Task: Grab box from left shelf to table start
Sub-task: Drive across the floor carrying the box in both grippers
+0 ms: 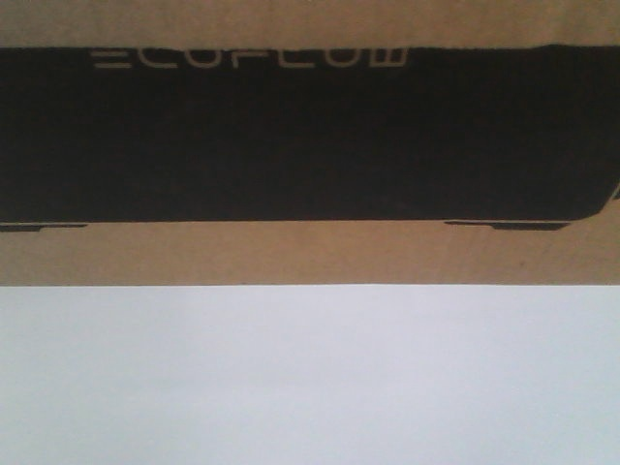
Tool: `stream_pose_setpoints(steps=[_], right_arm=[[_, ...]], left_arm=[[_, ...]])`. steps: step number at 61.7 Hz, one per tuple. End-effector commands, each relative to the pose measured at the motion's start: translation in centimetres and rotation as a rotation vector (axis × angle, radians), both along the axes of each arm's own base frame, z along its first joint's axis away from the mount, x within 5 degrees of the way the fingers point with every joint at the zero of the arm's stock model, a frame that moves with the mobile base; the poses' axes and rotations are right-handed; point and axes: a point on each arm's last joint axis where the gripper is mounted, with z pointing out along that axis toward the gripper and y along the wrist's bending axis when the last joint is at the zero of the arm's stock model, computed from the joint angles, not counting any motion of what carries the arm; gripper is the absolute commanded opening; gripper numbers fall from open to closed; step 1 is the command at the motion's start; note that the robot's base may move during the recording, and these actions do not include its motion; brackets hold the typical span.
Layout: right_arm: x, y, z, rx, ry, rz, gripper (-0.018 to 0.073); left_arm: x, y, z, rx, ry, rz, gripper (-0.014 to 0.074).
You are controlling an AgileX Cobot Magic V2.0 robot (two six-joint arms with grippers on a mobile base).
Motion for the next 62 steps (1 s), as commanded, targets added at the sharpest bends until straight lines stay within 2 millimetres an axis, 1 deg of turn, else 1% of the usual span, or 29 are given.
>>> stream_pose_setpoints(steps=[1,30,36,62], right_arm=[[0.27,-1.03,1.76,-0.082,-0.150,-0.077,0.0026],[0.31,-1.02,1.69,-0.083,-0.144,-0.077,0.0026],[0.29,-1.02,1.67,-0.084,-0.142,-0.077,0.0026],[0.27,-1.03,1.61,-0.085,-0.135,-0.076,0.0026]], left_arm=[[-0.24,-0.11,2.59,-0.087,-0.210,-0.005,-0.0054],[-0.27,-0.10,2.50,-0.085,-0.200,-0.005,-0.0054],[0.06,-0.13,2.51,-0.080,-0.201,-0.002,-0.0054],[0.26,-0.17,2.38,-0.075,-0.186,-0.001,-0.0054]])
